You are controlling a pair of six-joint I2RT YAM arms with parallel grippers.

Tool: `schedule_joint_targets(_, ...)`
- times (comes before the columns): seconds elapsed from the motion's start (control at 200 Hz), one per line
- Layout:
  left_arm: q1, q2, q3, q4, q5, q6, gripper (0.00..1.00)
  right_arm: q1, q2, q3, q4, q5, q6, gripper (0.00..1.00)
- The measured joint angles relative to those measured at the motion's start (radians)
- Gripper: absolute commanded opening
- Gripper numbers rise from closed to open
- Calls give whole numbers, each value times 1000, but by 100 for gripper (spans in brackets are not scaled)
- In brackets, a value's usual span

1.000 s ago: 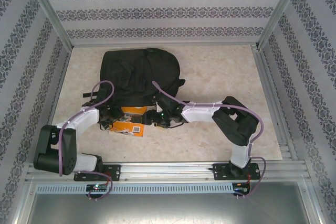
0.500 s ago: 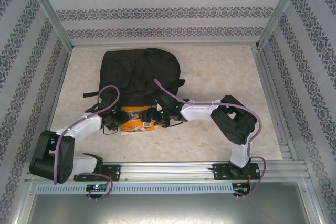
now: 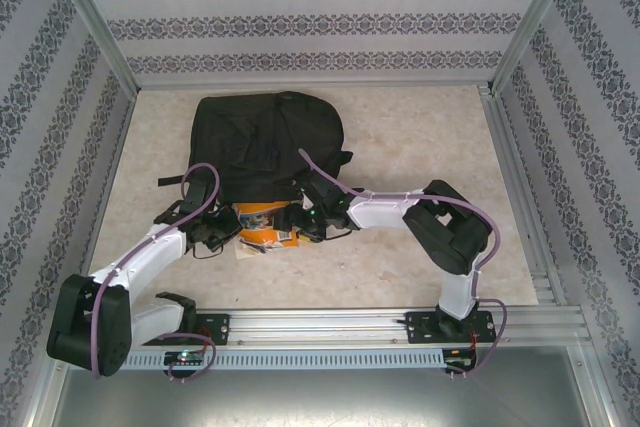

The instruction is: Pack the student bag

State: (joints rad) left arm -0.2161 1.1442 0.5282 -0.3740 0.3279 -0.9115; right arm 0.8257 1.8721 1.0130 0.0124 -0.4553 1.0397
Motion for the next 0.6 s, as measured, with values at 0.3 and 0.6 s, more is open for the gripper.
schedule_joint_targets(0.3,-35,-66,0,32,190,-169,0,-50,-200,-214,38,101,154,88)
schedule_joint_targets(0.6,-39,-164,-1,39,234,-297,0,-51,-415,-463,184,193,408,96)
